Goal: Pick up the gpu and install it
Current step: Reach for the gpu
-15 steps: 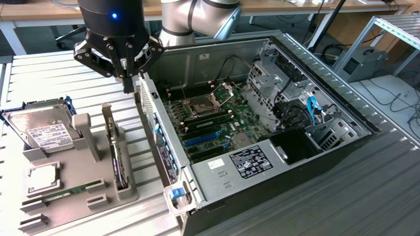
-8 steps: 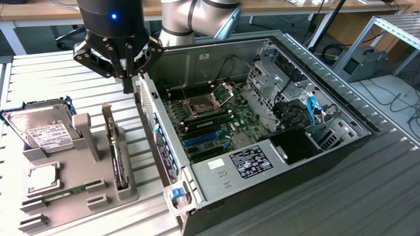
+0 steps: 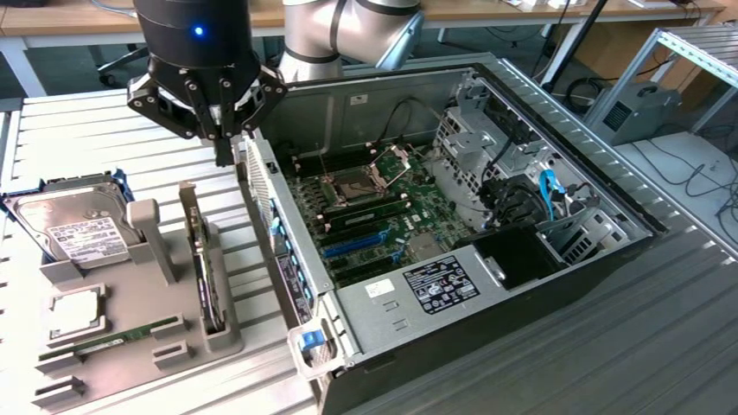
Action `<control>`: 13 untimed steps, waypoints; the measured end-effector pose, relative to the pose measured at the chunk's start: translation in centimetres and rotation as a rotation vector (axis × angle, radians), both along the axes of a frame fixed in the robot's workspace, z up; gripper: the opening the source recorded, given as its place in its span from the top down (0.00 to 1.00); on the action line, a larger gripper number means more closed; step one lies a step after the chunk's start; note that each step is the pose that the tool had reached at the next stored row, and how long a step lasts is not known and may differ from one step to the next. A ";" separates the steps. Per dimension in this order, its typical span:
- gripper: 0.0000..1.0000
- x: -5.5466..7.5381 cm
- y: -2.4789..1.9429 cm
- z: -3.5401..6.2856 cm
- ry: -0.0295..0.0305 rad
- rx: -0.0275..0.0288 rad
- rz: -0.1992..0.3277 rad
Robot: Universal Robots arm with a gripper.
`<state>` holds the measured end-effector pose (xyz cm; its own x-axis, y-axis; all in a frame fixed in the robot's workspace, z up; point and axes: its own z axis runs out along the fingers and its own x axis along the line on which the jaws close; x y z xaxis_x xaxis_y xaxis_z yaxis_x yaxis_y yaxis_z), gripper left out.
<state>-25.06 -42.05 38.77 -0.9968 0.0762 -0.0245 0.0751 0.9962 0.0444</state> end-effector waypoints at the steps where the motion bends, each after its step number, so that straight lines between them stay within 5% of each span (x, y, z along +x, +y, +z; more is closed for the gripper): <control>1: 0.89 0.0 -0.08 -0.02 0.0001 -0.0001 0.000; 9: 0.89 -0.1 -1.44 -0.33 0.0000 0.0000 0.000; 13: 0.89 -0.1 -2.63 -0.49 0.0000 -0.0001 0.000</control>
<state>-25.20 -44.69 38.28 -0.9968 0.0762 -0.0244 0.0751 0.9962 0.0443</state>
